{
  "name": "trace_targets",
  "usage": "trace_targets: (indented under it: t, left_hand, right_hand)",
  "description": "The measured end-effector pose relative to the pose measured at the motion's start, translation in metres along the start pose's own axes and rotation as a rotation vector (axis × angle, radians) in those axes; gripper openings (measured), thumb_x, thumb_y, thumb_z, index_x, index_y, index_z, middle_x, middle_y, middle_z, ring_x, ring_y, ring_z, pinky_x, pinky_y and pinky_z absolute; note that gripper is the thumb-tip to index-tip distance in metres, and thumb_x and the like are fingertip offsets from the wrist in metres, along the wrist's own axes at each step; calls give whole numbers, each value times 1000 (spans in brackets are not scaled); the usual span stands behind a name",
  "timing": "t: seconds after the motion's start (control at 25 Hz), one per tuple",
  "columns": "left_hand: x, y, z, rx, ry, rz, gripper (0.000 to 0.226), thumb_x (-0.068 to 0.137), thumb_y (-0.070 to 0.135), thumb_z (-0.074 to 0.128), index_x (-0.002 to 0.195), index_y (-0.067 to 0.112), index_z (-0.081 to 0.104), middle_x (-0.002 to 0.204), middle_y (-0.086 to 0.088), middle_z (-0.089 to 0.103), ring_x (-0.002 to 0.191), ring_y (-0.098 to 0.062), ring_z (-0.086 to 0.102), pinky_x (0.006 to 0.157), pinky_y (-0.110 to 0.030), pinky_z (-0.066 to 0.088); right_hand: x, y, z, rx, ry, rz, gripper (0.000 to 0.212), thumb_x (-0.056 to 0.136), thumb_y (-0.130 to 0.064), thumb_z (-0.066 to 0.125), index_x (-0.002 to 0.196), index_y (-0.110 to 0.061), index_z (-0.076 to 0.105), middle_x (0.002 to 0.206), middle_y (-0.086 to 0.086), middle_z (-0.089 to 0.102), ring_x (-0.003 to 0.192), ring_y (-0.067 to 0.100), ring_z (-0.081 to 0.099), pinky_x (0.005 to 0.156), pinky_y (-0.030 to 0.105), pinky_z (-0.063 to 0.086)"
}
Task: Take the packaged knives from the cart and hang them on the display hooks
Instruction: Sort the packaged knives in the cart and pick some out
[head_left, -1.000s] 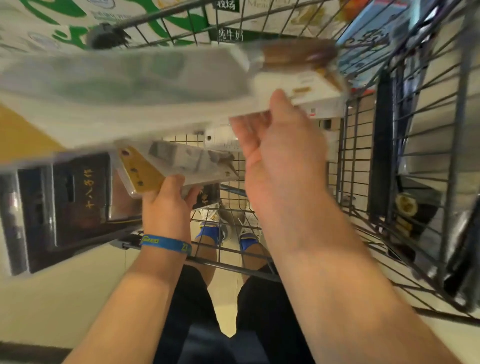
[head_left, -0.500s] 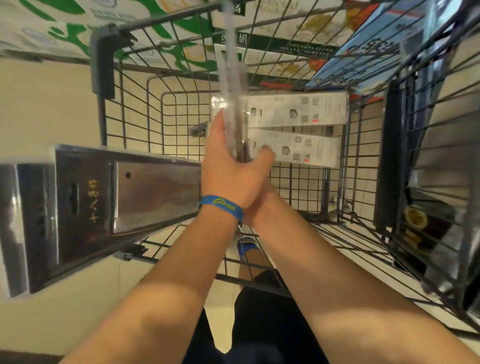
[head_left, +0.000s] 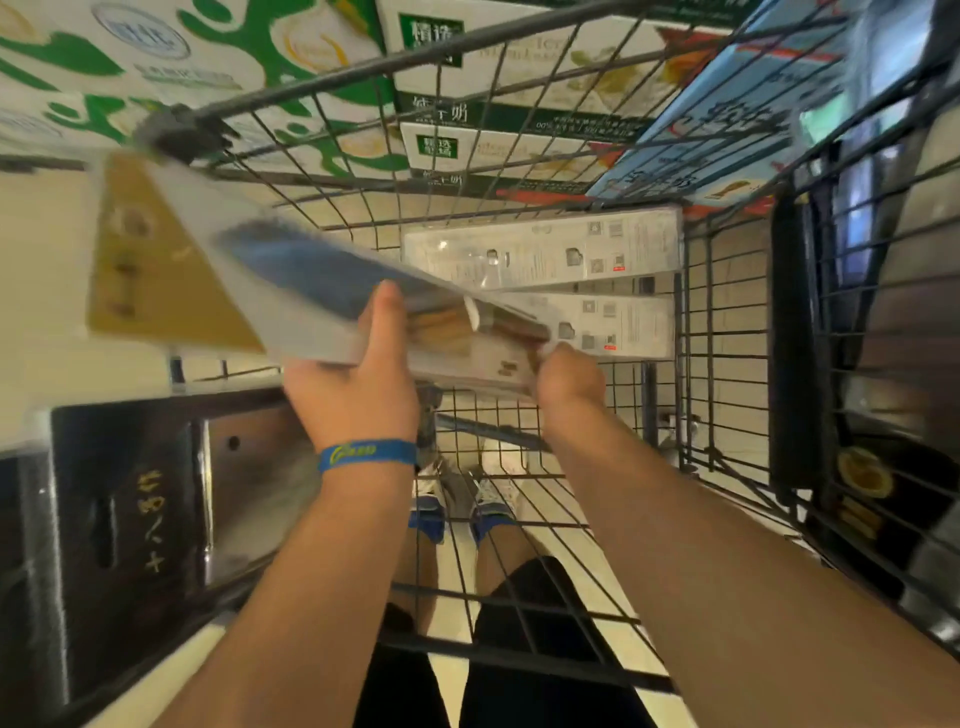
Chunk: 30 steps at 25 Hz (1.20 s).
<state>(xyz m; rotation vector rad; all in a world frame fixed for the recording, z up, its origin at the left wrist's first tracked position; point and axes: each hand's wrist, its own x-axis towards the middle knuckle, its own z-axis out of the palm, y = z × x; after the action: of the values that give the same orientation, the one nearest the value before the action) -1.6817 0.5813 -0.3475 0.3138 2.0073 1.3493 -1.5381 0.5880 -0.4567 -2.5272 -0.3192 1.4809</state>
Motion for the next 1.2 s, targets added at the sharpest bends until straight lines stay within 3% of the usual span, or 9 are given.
trace_targets:
  t: [0.08,0.24,0.36,0.48,0.6,0.72,0.92,1.08,1.2]
  left_hand:
    - [0,-6,-1,-44,-10,-32,13,84,21,79,75,26,71,69,23,72,69,7,69,60,-10,50]
    - [9,-28,-4,-10,-184,-6,22,84,13,78,66,24,75,71,18,74,76,0,71,67,-16,55]
    - [3,-30,-19,-17,-237,11,21,82,8,79,67,23,75,76,17,75,81,-2,73,70,-16,56]
    - [-7,-34,-31,51,-289,-37,9,80,7,80,87,11,75,80,14,76,81,2,72,67,-10,52]
    - [-8,-42,-36,98,-277,-127,22,81,9,80,100,0,74,89,3,75,78,4,71,65,-9,51]
    - [-10,-39,-32,78,-234,-179,20,81,8,79,100,3,74,86,7,73,72,7,69,62,-9,52]
    - [-7,-32,-16,-2,-156,-197,12,82,10,80,86,17,70,67,22,70,67,11,66,57,-6,48]
    - [-6,-36,-14,-37,-166,-264,14,81,13,80,80,20,68,66,22,72,68,8,68,59,-9,50]
    - [-8,-45,-15,-114,-177,-448,11,81,14,81,82,17,70,86,5,78,91,-15,74,84,-36,59]
  right_hand:
    - [26,-3,-9,-216,114,-95,34,105,-27,51,135,-12,54,109,6,63,89,17,61,64,24,47]
    - [64,12,-4,-1167,347,-520,78,97,-20,60,161,-18,15,162,16,25,142,34,35,106,47,43]
    - [72,7,2,-1257,322,-635,94,94,-13,59,163,-26,-3,171,13,-1,154,40,12,118,58,27]
    - [69,-5,1,-1399,269,-839,78,93,-6,57,160,-19,19,169,14,17,151,37,26,118,56,28]
    - [59,-22,-12,-1335,296,-919,31,98,-12,57,128,-15,57,120,9,64,103,27,60,88,42,49]
    - [40,-31,-29,-1045,188,-910,18,104,-33,54,109,-24,69,80,-8,60,69,12,55,60,25,39]
    - [-3,-21,-43,-566,35,-925,30,103,-48,52,110,-26,71,85,-9,70,77,13,65,66,32,53]
    - [-18,-41,-54,-432,13,-836,55,93,-72,44,79,-23,66,70,-4,64,69,17,62,61,33,43]
    - [-22,-43,-61,-338,-67,-735,59,91,-74,48,72,-22,68,67,-9,68,64,6,65,64,28,47]
